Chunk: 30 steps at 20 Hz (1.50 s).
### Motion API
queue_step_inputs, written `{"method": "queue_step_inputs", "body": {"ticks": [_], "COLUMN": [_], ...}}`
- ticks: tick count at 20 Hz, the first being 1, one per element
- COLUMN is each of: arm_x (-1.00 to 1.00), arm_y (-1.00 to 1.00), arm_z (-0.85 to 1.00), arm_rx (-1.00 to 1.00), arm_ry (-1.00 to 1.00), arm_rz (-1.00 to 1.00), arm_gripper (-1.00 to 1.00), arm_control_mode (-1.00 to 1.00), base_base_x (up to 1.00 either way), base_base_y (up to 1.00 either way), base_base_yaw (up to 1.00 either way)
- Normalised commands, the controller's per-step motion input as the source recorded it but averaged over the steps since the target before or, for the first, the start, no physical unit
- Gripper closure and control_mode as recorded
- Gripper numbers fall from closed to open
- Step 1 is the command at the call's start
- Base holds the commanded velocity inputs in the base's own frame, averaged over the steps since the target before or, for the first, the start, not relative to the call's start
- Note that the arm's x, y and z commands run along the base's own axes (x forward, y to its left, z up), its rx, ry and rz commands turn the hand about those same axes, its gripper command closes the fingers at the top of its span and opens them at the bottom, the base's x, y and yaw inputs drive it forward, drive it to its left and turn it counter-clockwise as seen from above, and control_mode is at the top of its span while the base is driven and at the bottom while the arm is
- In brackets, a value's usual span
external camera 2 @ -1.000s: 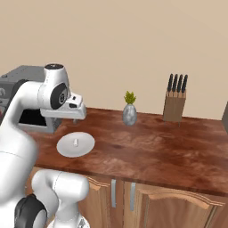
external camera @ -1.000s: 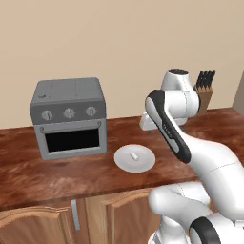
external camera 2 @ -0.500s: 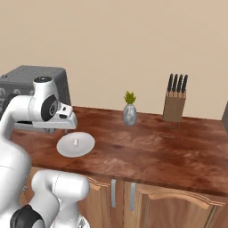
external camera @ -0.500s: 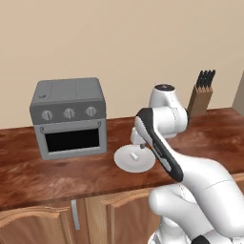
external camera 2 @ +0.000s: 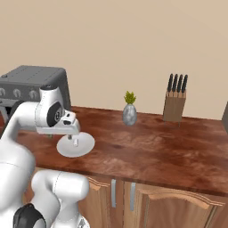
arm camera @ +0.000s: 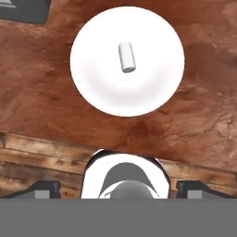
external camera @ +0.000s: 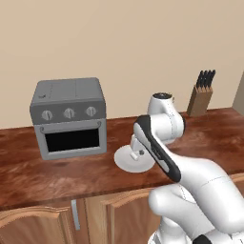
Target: Pick up the marshmallow and place it in the cup of hot chocolate on the dining counter.
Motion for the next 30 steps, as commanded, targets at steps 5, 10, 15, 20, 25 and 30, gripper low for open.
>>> {"method": "queue_step_inputs", "body": {"ticks": [5, 10, 15, 20, 25, 30], "arm_x": [0.3, 0.33, 0.32, 0.37, 0.28, 0.27], "arm_y": [0.0, 0.0, 0.0, 0.02, 0.03, 0.04], "arm_z": [-0.37, -0.34, -0.09, -0.11, -0.24, -0.3], "arm_rx": [0.0, 0.0, 0.0, 0.0, 0.0, 0.0], "arm_ry": [0.12, 0.12, 0.03, 0.03, 0.0, 0.0], "arm_rz": [0.06, 0.02, 0.0, 0.0, 0.0, 0.0], "arm_gripper": [-1.0, -1.0, -1.0, -1.0, -1.0, -1.0], "arm_control_mode": [-1.0, -1.0, -1.0, -1.0, -1.0, -1.0], "base_base_x": [0.0, 0.0, 0.0, 0.0, 0.0, 0.0], "base_base_y": [0.0, 0.0, 0.0, 0.0, 0.0, 0.0], "base_base_yaw": [0.0, 0.0, 0.0, 0.0, 0.0, 0.0]}}
